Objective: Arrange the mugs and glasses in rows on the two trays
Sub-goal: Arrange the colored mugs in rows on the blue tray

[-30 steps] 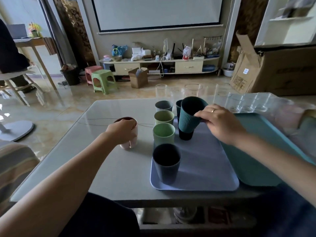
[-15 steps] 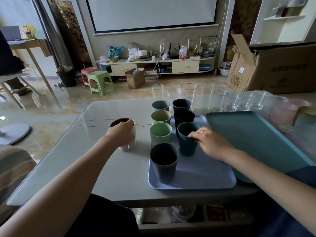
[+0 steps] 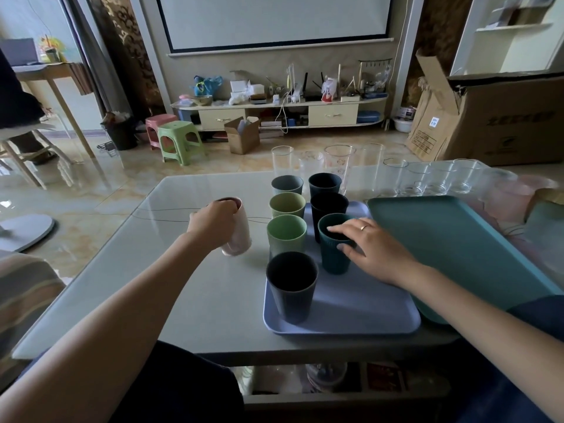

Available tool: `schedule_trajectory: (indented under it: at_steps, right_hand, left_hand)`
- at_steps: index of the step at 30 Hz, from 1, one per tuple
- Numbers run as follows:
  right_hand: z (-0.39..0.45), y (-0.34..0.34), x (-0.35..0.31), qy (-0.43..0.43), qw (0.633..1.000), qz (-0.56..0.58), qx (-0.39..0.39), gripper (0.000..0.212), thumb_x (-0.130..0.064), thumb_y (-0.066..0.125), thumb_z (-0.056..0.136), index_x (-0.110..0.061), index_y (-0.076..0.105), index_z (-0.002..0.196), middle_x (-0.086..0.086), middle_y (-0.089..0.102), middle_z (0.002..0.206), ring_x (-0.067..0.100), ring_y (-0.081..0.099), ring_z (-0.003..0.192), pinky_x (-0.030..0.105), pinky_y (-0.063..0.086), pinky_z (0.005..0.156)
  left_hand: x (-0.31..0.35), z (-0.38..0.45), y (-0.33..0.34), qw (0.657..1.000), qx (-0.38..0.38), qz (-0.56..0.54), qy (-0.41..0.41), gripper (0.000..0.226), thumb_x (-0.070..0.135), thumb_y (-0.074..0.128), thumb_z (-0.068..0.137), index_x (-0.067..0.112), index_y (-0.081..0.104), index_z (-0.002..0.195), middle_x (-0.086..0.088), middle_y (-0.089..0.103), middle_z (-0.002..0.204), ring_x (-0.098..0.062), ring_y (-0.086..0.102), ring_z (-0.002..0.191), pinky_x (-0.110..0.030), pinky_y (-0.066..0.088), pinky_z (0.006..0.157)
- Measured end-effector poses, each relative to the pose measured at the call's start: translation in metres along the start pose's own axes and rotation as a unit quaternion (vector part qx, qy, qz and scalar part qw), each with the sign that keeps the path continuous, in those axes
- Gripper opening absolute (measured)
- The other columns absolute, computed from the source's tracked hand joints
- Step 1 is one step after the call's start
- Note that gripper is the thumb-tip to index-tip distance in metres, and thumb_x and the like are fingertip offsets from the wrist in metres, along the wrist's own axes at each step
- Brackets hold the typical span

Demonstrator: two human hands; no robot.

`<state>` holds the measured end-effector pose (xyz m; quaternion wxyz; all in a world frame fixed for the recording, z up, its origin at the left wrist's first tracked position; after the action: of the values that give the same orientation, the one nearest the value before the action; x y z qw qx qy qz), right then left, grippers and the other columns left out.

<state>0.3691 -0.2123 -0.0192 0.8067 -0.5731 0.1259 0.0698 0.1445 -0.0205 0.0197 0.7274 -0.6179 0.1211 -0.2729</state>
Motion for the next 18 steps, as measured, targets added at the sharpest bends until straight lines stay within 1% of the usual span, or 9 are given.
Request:
schedule_trajectory:
  at_steps: [2, 4, 6, 8, 10, 12, 13, 15, 18]
  right_hand:
    - [0.0, -0.005, -0.004, -0.01, 0.998, 0.007, 0.057, 0.037, -0.027, 0.051, 0.095, -0.019, 0.053, 0.131, 0.003, 0.056, 0.127, 0.022, 0.045, 0.122, 0.035, 0.037, 0.103]
    - [0.003, -0.012, -0.013, -0.025, 0.993, 0.015, 0.114, 0.035, -0.027, 0.048, 0.094, -0.017, 0.056, 0.126, 0.003, 0.059, 0.122, 0.023, 0.049, 0.116, 0.038, 0.039, 0.1]
    - [0.01, -0.017, -0.025, -0.021, 0.988, 0.05, 0.142, 0.032, -0.025, 0.046, 0.094, -0.017, 0.058, 0.123, 0.002, 0.06, 0.12, 0.021, 0.05, 0.113, 0.033, 0.039, 0.097]
    - [0.022, -0.021, -0.039, -0.012, 0.984, 0.107, 0.143, 0.029, -0.023, 0.048, 0.096, -0.018, 0.057, 0.123, 0.0, 0.059, 0.119, 0.016, 0.053, 0.106, 0.024, 0.039, 0.089]
    - [0.035, -0.023, -0.055, -0.009, 0.977, 0.177, 0.12, 0.03, -0.024, 0.049, 0.096, -0.019, 0.054, 0.125, -0.003, 0.056, 0.117, 0.002, 0.055, 0.088, 0.019, 0.04, 0.08]
    - [0.05, -0.024, -0.073, -0.017, 0.962, 0.253, 0.099, 0.031, -0.024, 0.05, 0.096, -0.019, 0.052, 0.126, -0.005, 0.055, 0.117, -0.01, 0.052, 0.076, 0.015, 0.039, 0.075]
    - [0.056, -0.024, -0.082, -0.021, 0.956, 0.279, 0.092, 0.031, -0.024, 0.052, 0.095, -0.017, 0.052, 0.126, -0.004, 0.056, 0.118, -0.012, 0.05, 0.075, 0.015, 0.041, 0.076]
    - [0.066, -0.025, -0.097, -0.025, 0.949, 0.304, 0.08, 0.027, -0.025, 0.052, 0.096, -0.015, 0.053, 0.12, -0.002, 0.059, 0.116, -0.004, 0.056, 0.078, 0.023, 0.048, 0.078]
    - [0.072, -0.029, -0.115, -0.027, 0.947, 0.313, 0.073, 0.022, -0.031, 0.046, 0.098, -0.013, 0.054, 0.109, 0.0, 0.064, 0.102, 0.018, 0.064, 0.065, 0.028, 0.052, 0.064]
  left_hand:
    - [0.001, 0.002, -0.013, 0.999, 0.041, -0.018, 0.0, 0.016, 0.007, 0.043, 0.087, 0.014, 0.057, 0.086, -0.005, 0.056, 0.078, -0.027, 0.052, 0.074, -0.031, 0.035, 0.069]
    - [0.002, 0.002, -0.027, 0.995, 0.094, -0.036, -0.003, 0.018, 0.008, 0.045, 0.087, 0.01, 0.062, 0.093, -0.013, 0.064, 0.088, -0.031, 0.057, 0.079, -0.031, 0.036, 0.07]
    - [0.005, 0.0, -0.043, 0.986, 0.152, -0.061, -0.005, 0.021, 0.01, 0.045, 0.088, 0.007, 0.064, 0.097, -0.018, 0.065, 0.092, -0.034, 0.058, 0.08, -0.032, 0.039, 0.067]
    - [0.012, -0.003, -0.059, 0.975, 0.201, -0.093, -0.013, 0.022, 0.011, 0.047, 0.087, 0.007, 0.065, 0.097, -0.017, 0.066, 0.091, -0.031, 0.053, 0.073, -0.032, 0.041, 0.061]
    - [0.021, -0.008, -0.072, 0.962, 0.238, -0.133, -0.014, 0.026, 0.011, 0.049, 0.083, 0.009, 0.068, 0.1, -0.015, 0.067, 0.089, -0.028, 0.052, 0.07, -0.032, 0.044, 0.058]
    - [0.032, -0.013, -0.08, 0.951, 0.261, -0.166, -0.002, 0.028, 0.011, 0.051, 0.081, 0.011, 0.07, 0.1, -0.014, 0.07, 0.088, -0.029, 0.057, 0.072, -0.035, 0.051, 0.06]
    - [0.037, -0.014, -0.082, 0.948, 0.266, -0.175, 0.004, 0.027, 0.011, 0.051, 0.08, 0.011, 0.071, 0.1, -0.013, 0.07, 0.088, -0.029, 0.059, 0.074, -0.036, 0.053, 0.062]
    - [0.049, -0.017, -0.084, 0.945, 0.268, -0.19, 0.009, 0.026, 0.013, 0.053, 0.079, 0.012, 0.071, 0.097, -0.011, 0.071, 0.087, -0.028, 0.061, 0.074, -0.038, 0.055, 0.064]
    - [0.063, -0.019, -0.084, 0.942, 0.259, -0.214, 0.01, 0.024, 0.013, 0.054, 0.076, 0.013, 0.072, 0.092, -0.01, 0.071, 0.082, -0.028, 0.062, 0.073, -0.04, 0.056, 0.064]
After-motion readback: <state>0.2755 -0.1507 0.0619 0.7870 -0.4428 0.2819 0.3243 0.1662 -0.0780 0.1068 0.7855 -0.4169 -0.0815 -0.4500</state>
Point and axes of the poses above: each hand's wrist, its own z-axis towards the middle knuckle, its own y-axis out of the palm, x = y × z, the point moved 2 cm from there along z, towards the middle knuckle
